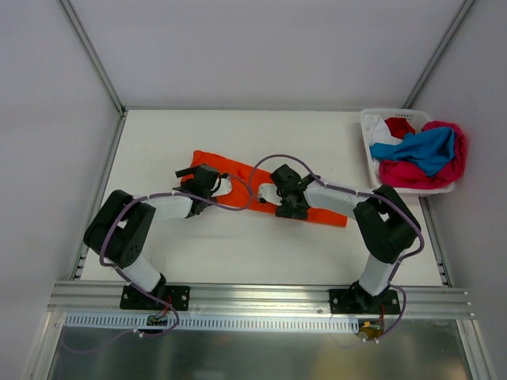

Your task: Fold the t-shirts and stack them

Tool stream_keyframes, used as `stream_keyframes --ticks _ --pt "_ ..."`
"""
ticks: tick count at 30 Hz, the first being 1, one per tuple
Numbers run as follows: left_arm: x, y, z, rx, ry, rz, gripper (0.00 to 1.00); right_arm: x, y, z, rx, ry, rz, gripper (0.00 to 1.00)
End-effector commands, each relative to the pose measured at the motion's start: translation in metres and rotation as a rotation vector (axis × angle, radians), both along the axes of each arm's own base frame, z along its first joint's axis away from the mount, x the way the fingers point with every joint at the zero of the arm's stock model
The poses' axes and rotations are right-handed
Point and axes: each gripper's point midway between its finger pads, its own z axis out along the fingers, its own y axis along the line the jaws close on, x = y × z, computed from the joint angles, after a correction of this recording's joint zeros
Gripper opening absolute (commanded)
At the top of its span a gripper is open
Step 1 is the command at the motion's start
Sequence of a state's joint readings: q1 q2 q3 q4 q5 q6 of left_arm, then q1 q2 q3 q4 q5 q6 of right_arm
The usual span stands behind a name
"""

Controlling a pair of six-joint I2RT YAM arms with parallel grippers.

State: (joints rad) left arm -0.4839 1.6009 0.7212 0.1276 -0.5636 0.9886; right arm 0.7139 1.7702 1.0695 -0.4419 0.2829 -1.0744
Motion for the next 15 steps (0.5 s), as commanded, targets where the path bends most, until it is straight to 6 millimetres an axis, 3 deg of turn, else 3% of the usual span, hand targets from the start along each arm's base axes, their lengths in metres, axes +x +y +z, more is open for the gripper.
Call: stream_keyframes --ticks 1,4,11,15 --pt "0.012 0.004 0.0 0.035 -0.032 0.006 0.96 -0.001 0.008 -0.012 -0.002 0.007 0.029 0.73" --pt "0.015 0.007 -0.004 0.052 -0.026 0.003 0.96 -0.016 0.014 -0.022 -0.004 0.062 0.058 0.73" --pt "0.008 0.017 -0.021 0.113 0.047 -0.042 0.95 -0.026 0.021 -0.03 0.021 0.109 0.058 0.73" --pt "0.003 0.02 -0.023 0.124 0.074 -0.048 0.87 -0.026 0.021 -0.031 0.015 0.11 0.057 0.73"
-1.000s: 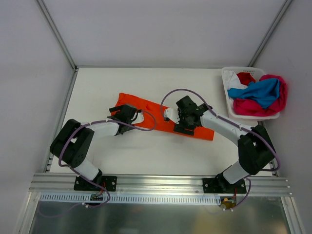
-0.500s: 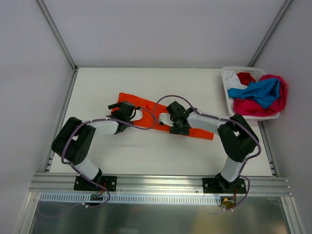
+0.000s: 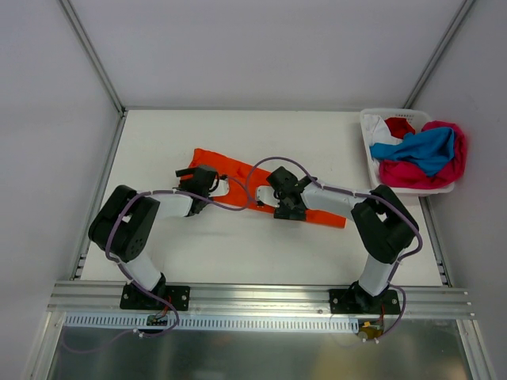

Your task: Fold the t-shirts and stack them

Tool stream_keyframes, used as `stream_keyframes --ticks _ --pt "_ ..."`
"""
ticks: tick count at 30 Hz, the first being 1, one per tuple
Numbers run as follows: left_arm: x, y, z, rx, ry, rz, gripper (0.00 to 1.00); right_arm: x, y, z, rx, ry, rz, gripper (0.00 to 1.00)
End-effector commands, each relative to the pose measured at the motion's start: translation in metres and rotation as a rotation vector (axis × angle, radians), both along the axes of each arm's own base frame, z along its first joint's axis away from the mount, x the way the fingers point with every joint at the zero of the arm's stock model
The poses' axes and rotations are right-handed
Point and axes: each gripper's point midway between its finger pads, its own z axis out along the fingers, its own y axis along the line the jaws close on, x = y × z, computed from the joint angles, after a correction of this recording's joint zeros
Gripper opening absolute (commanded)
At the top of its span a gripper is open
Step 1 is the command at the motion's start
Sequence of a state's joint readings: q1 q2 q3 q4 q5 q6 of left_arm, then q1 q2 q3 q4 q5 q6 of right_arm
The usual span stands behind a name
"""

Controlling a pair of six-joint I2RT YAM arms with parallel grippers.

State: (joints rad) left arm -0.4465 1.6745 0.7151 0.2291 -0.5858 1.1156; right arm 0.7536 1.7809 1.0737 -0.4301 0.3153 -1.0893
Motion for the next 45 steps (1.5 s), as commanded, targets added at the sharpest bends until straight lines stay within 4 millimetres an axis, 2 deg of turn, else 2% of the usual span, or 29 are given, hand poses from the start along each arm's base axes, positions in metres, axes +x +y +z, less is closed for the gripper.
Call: stream_keyframes --ticks 1,4,5,7,9,11,12,23,25,26,29,30,31,32,34,39,42,43,44,45 --pt "-0.015 0.009 -0.017 0.036 0.098 -0.014 0.81 -0.025 0.011 -0.032 0.037 0.135 0.013 0.73" --pt "-0.022 0.012 -0.017 0.046 0.125 -0.019 0.72 -0.026 0.01 -0.032 0.036 0.137 0.011 0.73" --pt "-0.025 0.013 -0.016 0.051 0.13 -0.019 0.63 -0.027 0.01 -0.032 0.035 0.14 0.013 0.73" --pt "-0.032 0.019 -0.016 0.072 0.143 -0.021 0.54 -0.028 0.009 -0.034 0.032 0.144 0.011 0.73" --pt "-0.036 0.021 -0.013 0.076 0.147 -0.026 0.32 -0.029 0.009 -0.034 0.03 0.144 0.012 0.73" --pt "-0.04 0.024 -0.011 0.063 0.153 -0.015 0.17 -0.029 0.008 -0.035 0.027 0.146 0.012 0.73" --pt "-0.042 0.025 -0.01 0.058 0.158 -0.01 0.0 -0.029 0.009 -0.035 0.028 0.147 0.012 0.74" --pt "-0.042 0.027 -0.007 0.034 0.162 0.007 0.02 -0.029 0.01 -0.035 0.012 0.143 0.019 0.74" --pt "-0.042 0.024 -0.006 0.018 0.155 0.004 0.23 -0.03 0.011 -0.036 0.012 0.145 0.02 0.74" --pt "-0.042 0.023 -0.003 0.0 0.143 -0.002 0.48 -0.029 0.011 -0.036 0.012 0.143 0.019 0.74" --pt "-0.052 0.006 -0.002 -0.095 0.138 -0.099 0.62 -0.029 0.011 -0.038 0.01 0.143 0.02 0.74" --pt "-0.053 -0.009 -0.004 -0.169 0.128 -0.163 0.65 -0.029 0.011 -0.038 0.01 0.145 0.02 0.74" --pt "-0.063 -0.011 -0.012 -0.195 0.149 -0.19 0.66 -0.029 0.011 -0.039 0.009 0.144 0.02 0.74" --pt "-0.065 -0.016 -0.005 -0.232 0.122 -0.221 0.66 -0.029 0.011 -0.039 0.008 0.145 0.019 0.74" --pt "-0.072 -0.028 -0.01 -0.296 0.131 -0.284 0.65 -0.029 0.011 -0.04 0.008 0.147 0.02 0.74" --pt "-0.084 -0.025 -0.031 -0.339 0.161 -0.332 0.57 -0.028 0.012 -0.04 0.004 0.142 0.021 0.74" --pt "-0.083 -0.02 -0.043 -0.348 0.176 -0.319 0.46 -0.027 0.013 -0.037 0.005 0.134 0.022 0.74" --pt "-0.081 -0.013 -0.046 -0.34 0.181 -0.288 0.39 -0.027 0.013 -0.037 0.004 0.134 0.02 0.74" --pt "-0.076 -0.009 -0.052 -0.329 0.198 -0.261 0.27 -0.027 0.012 -0.037 0.002 0.135 0.021 0.74" --pt "-0.073 -0.002 -0.053 -0.31 0.199 -0.231 0.23 -0.027 0.012 -0.037 0.002 0.134 0.02 0.74"
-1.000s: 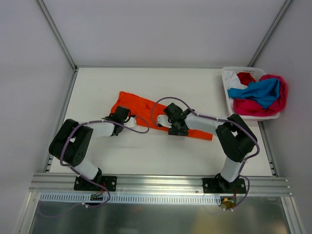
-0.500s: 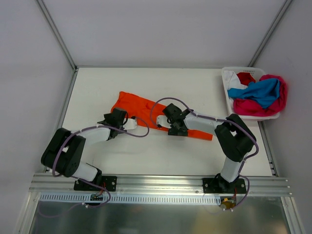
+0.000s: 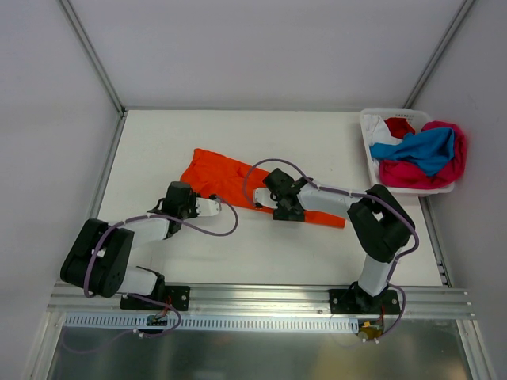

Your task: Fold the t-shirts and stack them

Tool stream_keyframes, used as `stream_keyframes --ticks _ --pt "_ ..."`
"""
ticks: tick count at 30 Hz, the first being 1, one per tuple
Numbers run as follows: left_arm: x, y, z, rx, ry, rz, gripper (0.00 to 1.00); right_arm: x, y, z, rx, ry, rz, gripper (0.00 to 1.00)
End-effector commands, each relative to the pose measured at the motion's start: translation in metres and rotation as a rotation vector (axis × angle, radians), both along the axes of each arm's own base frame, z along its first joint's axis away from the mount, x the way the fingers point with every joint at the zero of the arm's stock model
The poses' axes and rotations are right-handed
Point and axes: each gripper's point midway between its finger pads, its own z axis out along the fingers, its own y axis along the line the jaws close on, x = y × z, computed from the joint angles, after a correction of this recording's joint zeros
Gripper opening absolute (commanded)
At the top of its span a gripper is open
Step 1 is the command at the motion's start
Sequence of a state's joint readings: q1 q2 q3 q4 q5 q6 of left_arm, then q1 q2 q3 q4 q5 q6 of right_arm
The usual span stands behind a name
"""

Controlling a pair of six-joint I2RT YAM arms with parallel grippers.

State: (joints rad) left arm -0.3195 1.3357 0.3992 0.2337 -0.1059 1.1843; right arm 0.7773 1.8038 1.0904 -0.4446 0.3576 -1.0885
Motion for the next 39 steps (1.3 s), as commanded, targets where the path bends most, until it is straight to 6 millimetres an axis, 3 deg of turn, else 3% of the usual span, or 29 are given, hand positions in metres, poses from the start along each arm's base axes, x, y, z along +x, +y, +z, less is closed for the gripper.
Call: stream_keyframes --ticks 1,6,18,26,27,30,32,34,39 --pt "-0.001 0.008 -0.024 -0.004 0.089 0.024 0.21 -0.027 0.01 -0.037 0.043 0.144 0.006 0.74" --pt "0.009 0.01 -0.015 -0.021 0.064 0.045 0.0 -0.026 0.009 -0.035 0.043 0.142 0.004 0.74" --pt "0.021 0.02 0.008 0.004 -0.001 0.06 0.0 -0.029 0.007 -0.038 0.037 0.151 0.004 0.74" --pt "0.038 0.039 0.021 0.041 -0.051 0.113 0.0 -0.029 0.008 -0.038 0.041 0.149 0.005 0.74" --pt "0.033 0.037 0.019 0.022 -0.026 0.123 0.02 -0.028 0.008 -0.037 0.041 0.147 0.005 0.74" --pt "0.028 0.017 0.031 -0.103 -0.017 0.094 0.24 -0.028 0.008 -0.038 0.039 0.149 0.003 0.74" --pt "0.014 -0.003 0.037 -0.198 0.011 0.024 0.52 -0.029 0.008 -0.04 0.036 0.152 0.004 0.74" --pt "0.006 -0.015 0.04 -0.238 0.006 -0.033 0.71 -0.028 0.009 -0.04 0.036 0.151 0.006 0.74" --pt "0.005 -0.013 0.029 -0.18 0.007 -0.063 0.74 -0.025 0.011 -0.04 0.03 0.144 0.008 0.74"
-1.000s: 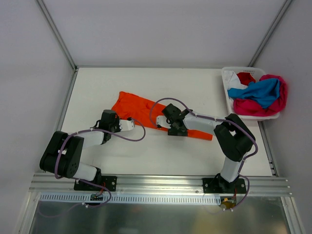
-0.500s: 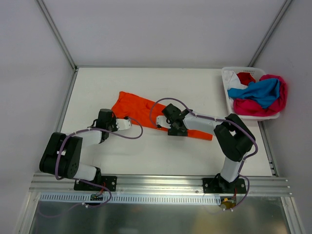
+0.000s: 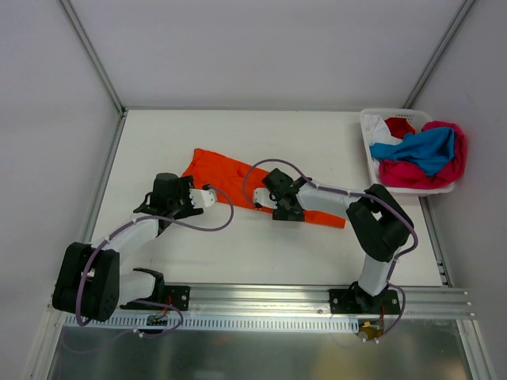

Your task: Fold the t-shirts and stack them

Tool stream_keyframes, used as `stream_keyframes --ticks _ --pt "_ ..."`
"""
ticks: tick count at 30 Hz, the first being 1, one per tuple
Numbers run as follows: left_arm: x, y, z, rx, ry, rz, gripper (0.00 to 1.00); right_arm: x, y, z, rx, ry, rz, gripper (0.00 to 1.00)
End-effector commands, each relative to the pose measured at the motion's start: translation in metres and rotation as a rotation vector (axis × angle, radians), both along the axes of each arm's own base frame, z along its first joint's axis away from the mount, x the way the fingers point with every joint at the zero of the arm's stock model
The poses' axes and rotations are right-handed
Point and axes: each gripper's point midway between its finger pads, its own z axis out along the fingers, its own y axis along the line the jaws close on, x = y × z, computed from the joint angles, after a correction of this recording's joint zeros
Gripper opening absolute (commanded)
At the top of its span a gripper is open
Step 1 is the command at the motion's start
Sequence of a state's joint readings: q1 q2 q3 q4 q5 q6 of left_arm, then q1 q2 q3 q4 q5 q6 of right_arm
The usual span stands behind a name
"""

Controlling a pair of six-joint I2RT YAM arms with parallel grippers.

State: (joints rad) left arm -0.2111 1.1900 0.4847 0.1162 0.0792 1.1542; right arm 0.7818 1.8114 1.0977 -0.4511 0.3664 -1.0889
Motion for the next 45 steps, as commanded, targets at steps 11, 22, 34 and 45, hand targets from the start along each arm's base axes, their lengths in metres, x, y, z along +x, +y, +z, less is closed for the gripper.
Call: stream_keyframes --ticks 11,22,34,45 --pt "0.018 -0.003 -0.05 0.104 0.038 -0.082 0.73 -0.024 0.01 -0.038 0.029 0.138 0.007 0.74" --pt "0.04 0.003 -0.06 0.179 0.011 -0.068 0.12 -0.024 0.007 -0.038 0.024 0.139 0.003 0.74" --pt "0.033 0.014 -0.056 0.232 0.009 -0.051 0.0 -0.025 0.008 -0.041 0.023 0.147 0.004 0.74" --pt "0.029 0.029 -0.061 0.319 0.025 -0.039 0.0 -0.026 0.007 -0.042 0.021 0.149 0.004 0.74"
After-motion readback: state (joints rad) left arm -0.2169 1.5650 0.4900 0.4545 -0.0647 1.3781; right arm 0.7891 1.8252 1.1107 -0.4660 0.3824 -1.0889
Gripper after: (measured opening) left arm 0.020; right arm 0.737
